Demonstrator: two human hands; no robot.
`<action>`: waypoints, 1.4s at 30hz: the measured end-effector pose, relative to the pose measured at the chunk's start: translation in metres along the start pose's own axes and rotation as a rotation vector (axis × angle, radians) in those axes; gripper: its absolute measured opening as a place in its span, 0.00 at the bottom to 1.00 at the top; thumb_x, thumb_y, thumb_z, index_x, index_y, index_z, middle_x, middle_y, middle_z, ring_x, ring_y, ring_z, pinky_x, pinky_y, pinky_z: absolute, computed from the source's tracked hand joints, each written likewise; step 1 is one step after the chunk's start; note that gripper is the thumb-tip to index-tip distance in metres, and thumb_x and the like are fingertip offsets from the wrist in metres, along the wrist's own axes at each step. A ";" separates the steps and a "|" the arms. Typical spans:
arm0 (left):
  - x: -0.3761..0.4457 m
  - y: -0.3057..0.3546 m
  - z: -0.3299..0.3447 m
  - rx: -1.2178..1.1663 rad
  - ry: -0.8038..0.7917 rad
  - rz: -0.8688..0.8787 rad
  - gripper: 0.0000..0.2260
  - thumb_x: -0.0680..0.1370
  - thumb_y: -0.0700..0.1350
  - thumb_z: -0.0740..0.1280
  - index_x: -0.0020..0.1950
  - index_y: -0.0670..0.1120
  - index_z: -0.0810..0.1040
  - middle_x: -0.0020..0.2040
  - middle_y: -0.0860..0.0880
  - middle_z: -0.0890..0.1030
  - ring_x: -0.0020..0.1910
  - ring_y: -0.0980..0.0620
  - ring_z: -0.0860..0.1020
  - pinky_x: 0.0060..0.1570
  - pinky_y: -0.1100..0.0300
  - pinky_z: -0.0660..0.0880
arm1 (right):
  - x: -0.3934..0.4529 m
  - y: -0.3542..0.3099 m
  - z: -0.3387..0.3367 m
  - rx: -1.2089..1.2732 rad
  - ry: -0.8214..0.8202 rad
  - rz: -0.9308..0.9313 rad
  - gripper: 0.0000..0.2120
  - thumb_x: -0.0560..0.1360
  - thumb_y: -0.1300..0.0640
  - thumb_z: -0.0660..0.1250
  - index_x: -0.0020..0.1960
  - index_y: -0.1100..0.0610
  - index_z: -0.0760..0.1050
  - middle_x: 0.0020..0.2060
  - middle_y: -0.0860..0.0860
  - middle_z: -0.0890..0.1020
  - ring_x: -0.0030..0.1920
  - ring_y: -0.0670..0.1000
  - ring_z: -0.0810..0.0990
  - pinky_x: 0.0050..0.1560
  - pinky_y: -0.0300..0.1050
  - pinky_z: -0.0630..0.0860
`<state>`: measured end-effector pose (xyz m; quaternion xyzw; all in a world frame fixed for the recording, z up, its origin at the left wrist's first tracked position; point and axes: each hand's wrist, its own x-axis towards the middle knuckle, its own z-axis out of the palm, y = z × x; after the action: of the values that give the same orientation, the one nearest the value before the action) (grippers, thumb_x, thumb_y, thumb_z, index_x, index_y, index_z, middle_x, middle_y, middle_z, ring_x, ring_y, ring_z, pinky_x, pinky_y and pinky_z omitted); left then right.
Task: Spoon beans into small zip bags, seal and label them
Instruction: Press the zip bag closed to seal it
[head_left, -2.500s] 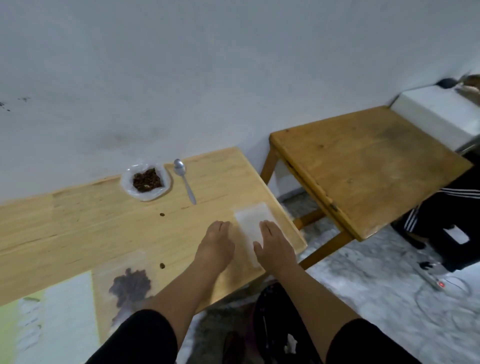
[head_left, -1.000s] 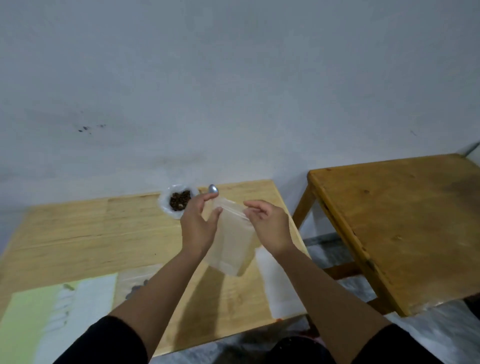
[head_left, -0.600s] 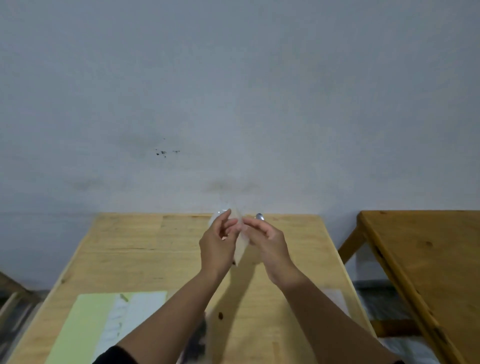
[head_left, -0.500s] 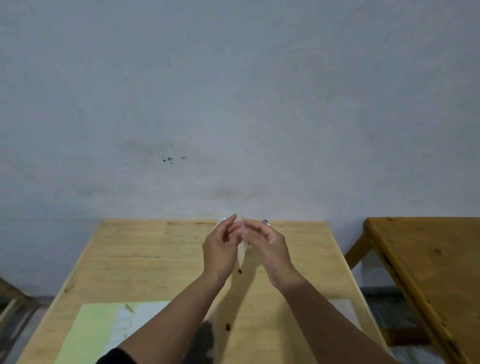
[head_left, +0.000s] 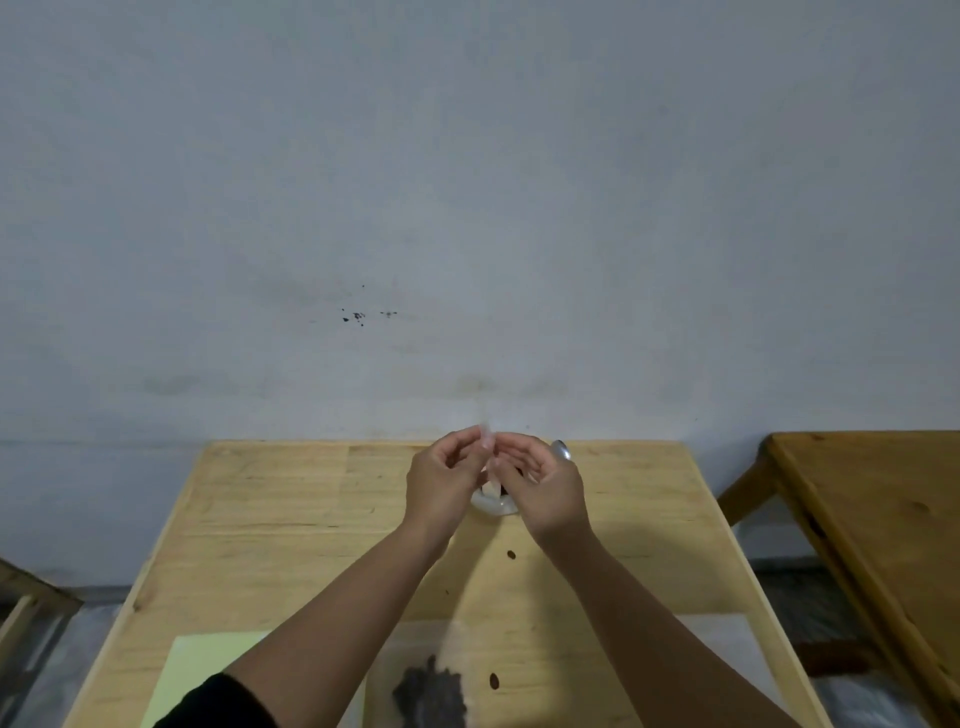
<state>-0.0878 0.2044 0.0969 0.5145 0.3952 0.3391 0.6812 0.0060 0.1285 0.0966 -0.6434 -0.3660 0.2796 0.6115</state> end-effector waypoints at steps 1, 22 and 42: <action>0.002 -0.002 0.002 0.002 0.010 -0.002 0.07 0.76 0.43 0.70 0.53 0.48 0.81 0.48 0.48 0.85 0.48 0.50 0.83 0.52 0.52 0.80 | 0.002 0.002 0.001 -0.047 0.020 -0.012 0.13 0.74 0.61 0.68 0.58 0.55 0.77 0.51 0.45 0.83 0.54 0.42 0.81 0.55 0.36 0.77; 0.004 -0.003 0.040 0.245 0.173 0.099 0.07 0.75 0.39 0.69 0.50 0.49 0.82 0.39 0.49 0.84 0.38 0.58 0.82 0.40 0.71 0.76 | 0.022 0.011 -0.026 -0.225 0.113 -0.052 0.06 0.74 0.67 0.67 0.46 0.60 0.81 0.35 0.40 0.80 0.38 0.33 0.79 0.39 0.24 0.71; -0.001 -0.002 -0.007 0.339 0.078 0.223 0.08 0.75 0.42 0.71 0.49 0.55 0.82 0.39 0.56 0.84 0.42 0.61 0.82 0.41 0.75 0.73 | 0.023 -0.008 -0.011 -0.488 -0.094 0.008 0.13 0.78 0.64 0.61 0.54 0.54 0.82 0.43 0.50 0.75 0.38 0.41 0.74 0.43 0.18 0.64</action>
<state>-0.0944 0.2065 0.0938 0.6490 0.4132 0.3608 0.5272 0.0274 0.1409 0.1072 -0.7596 -0.4483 0.2150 0.4193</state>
